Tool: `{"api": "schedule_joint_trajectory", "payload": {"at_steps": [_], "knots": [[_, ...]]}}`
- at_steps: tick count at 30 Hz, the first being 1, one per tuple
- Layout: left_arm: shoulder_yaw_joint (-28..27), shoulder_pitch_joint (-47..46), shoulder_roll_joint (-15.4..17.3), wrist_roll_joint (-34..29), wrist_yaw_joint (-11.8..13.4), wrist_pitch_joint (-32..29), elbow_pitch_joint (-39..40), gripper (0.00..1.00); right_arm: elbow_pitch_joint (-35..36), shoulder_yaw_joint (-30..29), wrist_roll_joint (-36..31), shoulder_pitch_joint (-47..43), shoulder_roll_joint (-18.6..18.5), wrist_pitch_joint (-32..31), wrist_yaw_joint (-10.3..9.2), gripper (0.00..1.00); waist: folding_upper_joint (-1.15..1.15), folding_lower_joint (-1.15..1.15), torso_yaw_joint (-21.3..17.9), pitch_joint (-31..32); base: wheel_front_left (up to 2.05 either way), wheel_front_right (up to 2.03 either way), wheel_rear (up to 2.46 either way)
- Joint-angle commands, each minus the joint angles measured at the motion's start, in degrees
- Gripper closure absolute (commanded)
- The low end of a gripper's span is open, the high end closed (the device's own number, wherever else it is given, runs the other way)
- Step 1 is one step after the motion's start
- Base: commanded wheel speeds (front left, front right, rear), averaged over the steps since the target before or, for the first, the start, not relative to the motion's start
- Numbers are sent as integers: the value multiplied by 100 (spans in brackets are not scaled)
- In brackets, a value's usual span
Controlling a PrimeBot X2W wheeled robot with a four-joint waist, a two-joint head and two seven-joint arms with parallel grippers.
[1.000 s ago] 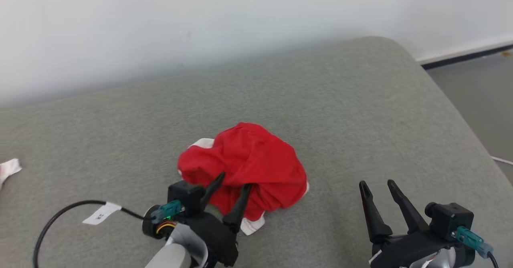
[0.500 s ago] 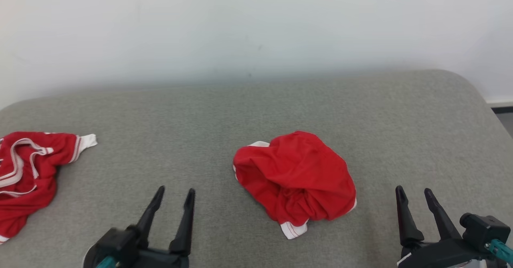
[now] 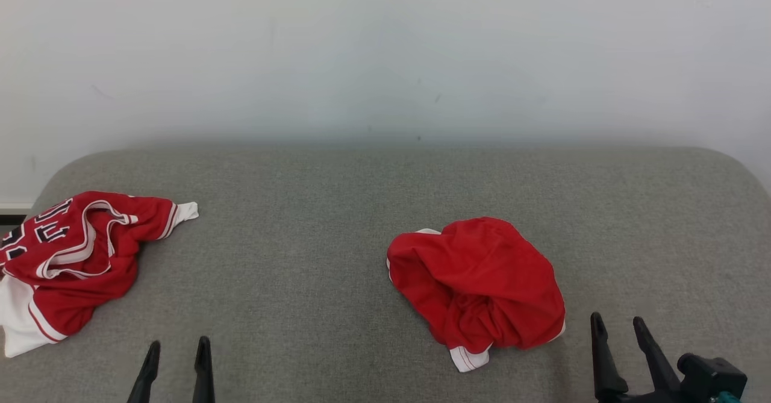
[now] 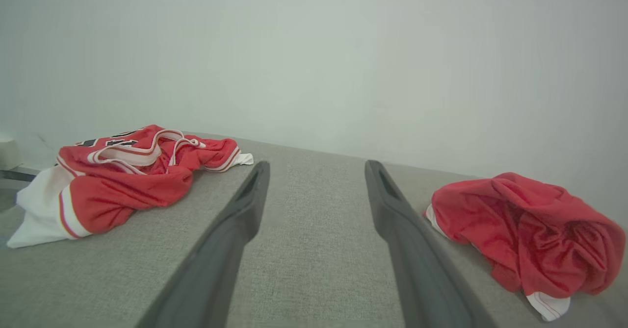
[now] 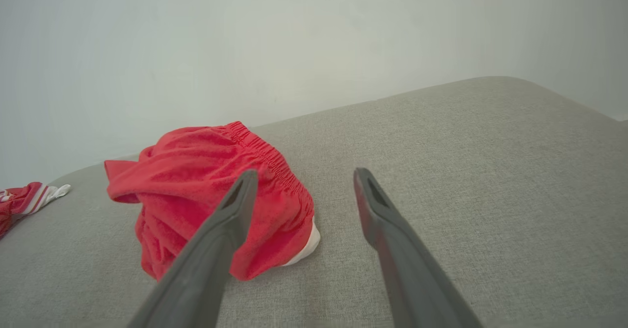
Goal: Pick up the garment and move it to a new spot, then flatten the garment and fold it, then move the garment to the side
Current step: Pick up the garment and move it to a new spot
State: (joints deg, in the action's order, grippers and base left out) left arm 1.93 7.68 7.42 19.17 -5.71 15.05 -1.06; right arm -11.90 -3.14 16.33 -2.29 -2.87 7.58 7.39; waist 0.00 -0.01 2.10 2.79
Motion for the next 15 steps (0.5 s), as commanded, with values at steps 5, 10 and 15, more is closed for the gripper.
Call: {"api": "schedule_joint_trajectory", "payload": {"at_steps": [5,10,15], "knots": [[-177,167,-105,-217,-133,22,-93,0,-275,53,-35,9,-4,17,20,0,0,1,35,30,0,0,0],[-188,120,-181,-292,-168,22,-133,0,-315,64,-34,107,-4,25,20,0,0,1,7,-8,0,0,0],[-161,60,-232,-300,-171,23,-177,0,-305,70,-42,134,-4,20,20,0,0,1,-9,-48,0,0,0]]}}
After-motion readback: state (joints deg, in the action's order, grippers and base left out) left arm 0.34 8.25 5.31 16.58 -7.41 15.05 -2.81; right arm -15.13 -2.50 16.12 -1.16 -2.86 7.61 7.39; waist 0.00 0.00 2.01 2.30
